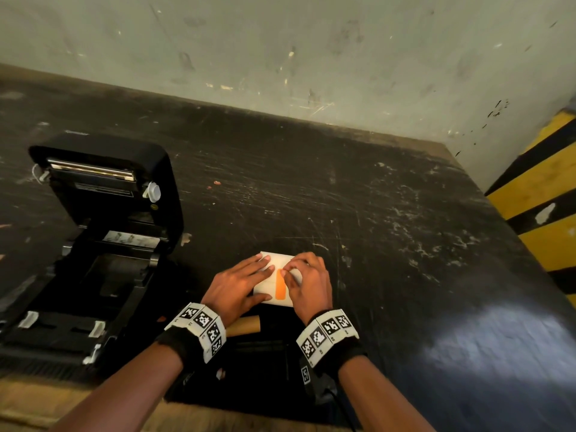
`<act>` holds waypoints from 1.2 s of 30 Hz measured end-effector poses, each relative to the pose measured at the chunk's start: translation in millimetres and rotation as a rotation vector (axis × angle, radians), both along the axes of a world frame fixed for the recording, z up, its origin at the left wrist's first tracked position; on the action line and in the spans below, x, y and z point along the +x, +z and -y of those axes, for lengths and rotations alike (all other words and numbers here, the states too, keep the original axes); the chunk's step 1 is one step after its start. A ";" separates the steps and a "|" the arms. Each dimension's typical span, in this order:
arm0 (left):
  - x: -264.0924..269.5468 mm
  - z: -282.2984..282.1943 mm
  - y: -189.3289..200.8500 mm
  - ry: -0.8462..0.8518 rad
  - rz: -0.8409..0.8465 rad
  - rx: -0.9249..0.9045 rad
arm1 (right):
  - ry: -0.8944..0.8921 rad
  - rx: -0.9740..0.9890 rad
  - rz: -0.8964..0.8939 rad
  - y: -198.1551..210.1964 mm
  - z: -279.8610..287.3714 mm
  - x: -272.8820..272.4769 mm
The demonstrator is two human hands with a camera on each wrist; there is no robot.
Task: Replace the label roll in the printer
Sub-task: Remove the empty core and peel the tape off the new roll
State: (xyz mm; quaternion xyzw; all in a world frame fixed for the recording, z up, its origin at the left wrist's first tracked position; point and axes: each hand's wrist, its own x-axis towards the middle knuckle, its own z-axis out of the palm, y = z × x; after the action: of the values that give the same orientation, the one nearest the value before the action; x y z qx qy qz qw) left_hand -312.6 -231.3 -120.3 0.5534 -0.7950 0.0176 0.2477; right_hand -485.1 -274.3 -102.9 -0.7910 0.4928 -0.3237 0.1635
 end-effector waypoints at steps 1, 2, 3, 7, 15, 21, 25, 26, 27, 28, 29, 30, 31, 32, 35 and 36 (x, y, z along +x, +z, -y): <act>0.1 0.3 0.5 -0.001 0.002 -0.001 | -0.005 0.002 -0.001 -0.5 0.6 0.7; 0.1 0.7 1.0 -0.004 0.002 -0.003 | -0.008 -0.001 -0.001 -0.9 0.9 1.5; -0.2 0.9 1.5 -0.005 0.003 -0.004 | -0.008 -0.007 -0.003 -1.5 0.9 2.2; -0.3 1.2 0.2 -0.002 0.003 -0.008 | -0.006 0.005 0.019 -2.8 -1.4 2.5; 1.4 1.4 -2.0 0.005 0.002 -0.006 | 0.074 0.058 -0.037 -0.6 -6.9 -8.6; 0.4 0.0 -1.3 0.001 -0.015 0.012 | 0.064 0.024 -0.050 -3.1 -10.7 -8.4; 0.0 0.8 -1.0 0.014 -0.010 0.016 | 0.034 0.043 -0.044 -2.6 -9.2 -6.9; -0.4 0.8 -1.0 0.017 -0.005 0.015 | 0.023 0.044 -0.032 -1.7 -8.7 -6.3; -0.7 0.5 -0.9 0.018 -0.001 0.014 | 0.011 0.035 -0.017 -0.6 -7.5 -5.3; -0.8 0.1 -1.0 0.019 0.002 0.015 | -0.002 0.025 0.004 0.3 -6.3 -3.7; -1.0 -0.3 -0.8 0.019 0.003 0.014 | -0.015 0.022 0.028 1.1 -5.0 -2.1; -1.2 -0.3 -0.4 0.019 0.004 0.012 | -0.028 0.025 0.050 1.5 -3.6 -0.1; -1.5 -0.4 0.0 0.019 0.005 0.011 | -0.039 0.029 0.063 1.5 -2.8 1.4; -1.6 -0.3 0.5 0.018 0.007 0.010 | -0.048 0.031 0.069 1.0 -2.2 2.8; -1.6 -0.2 0.8 0.014 0.018 0.011 | -0.054 0.043 0.069 -1.0 -1.1 4.5; -1.2 -0.1 0.2 0.014 0.013 0.015 | -0.050 0.049 0.065 -0.5 -0.9 4.7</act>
State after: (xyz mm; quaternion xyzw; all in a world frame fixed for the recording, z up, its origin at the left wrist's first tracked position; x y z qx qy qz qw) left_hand -313.8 -231.2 -120.1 0.5609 -0.7928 0.0172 0.2380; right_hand -480.5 -273.4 -103.4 -0.7632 0.5146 -0.3411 0.1907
